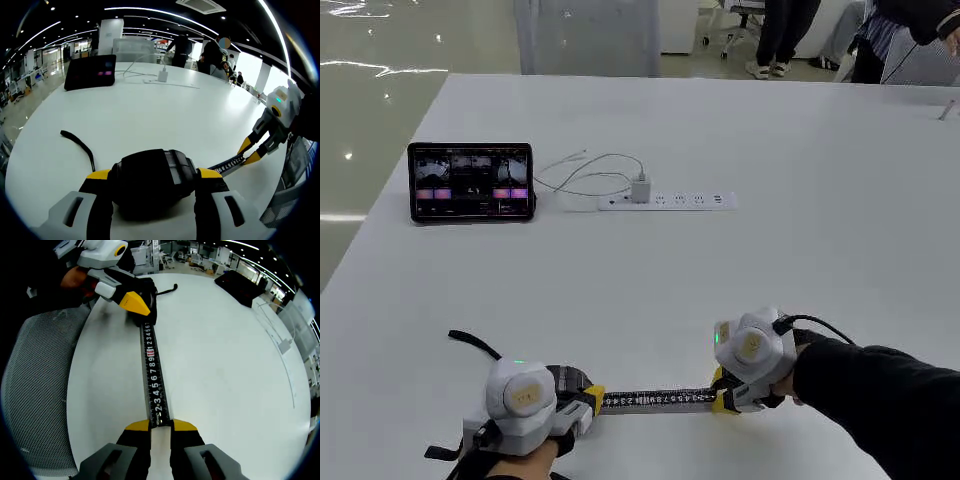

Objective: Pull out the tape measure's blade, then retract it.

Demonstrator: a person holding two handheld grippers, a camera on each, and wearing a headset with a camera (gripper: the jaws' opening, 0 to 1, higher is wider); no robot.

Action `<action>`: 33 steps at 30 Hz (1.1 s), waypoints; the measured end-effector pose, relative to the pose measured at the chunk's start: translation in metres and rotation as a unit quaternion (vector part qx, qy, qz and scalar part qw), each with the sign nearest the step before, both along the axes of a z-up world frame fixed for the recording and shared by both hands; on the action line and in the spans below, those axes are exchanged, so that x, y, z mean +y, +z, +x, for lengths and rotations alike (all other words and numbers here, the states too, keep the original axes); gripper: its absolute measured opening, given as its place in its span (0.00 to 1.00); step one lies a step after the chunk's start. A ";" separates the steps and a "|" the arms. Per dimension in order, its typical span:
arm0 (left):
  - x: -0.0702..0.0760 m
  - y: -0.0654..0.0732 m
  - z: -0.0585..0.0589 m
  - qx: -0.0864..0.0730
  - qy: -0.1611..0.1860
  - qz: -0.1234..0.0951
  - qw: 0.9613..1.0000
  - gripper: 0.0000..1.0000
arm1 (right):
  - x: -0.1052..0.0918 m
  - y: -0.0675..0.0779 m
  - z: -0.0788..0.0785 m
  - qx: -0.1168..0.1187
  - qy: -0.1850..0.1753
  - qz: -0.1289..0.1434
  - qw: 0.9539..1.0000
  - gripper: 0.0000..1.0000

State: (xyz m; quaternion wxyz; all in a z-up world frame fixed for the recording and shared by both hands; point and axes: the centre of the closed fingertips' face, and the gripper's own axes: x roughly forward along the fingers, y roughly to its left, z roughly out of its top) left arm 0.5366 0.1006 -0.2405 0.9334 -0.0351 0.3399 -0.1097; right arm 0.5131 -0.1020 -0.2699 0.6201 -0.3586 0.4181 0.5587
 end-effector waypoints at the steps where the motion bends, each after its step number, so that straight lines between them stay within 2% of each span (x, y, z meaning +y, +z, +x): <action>1: 0.000 0.000 0.000 0.000 0.000 0.000 1.000 0.62 | 0.000 0.000 0.000 0.000 0.000 0.000 1.000 0.10; 13: 0.000 0.000 -0.001 0.002 0.000 -0.001 1.000 0.62 | 0.005 0.000 0.000 0.002 -0.004 0.005 1.000 0.10; 33: 0.001 0.000 0.000 -0.006 0.000 0.000 1.000 0.62 | 0.013 0.000 0.001 -0.004 -0.008 0.010 1.000 0.10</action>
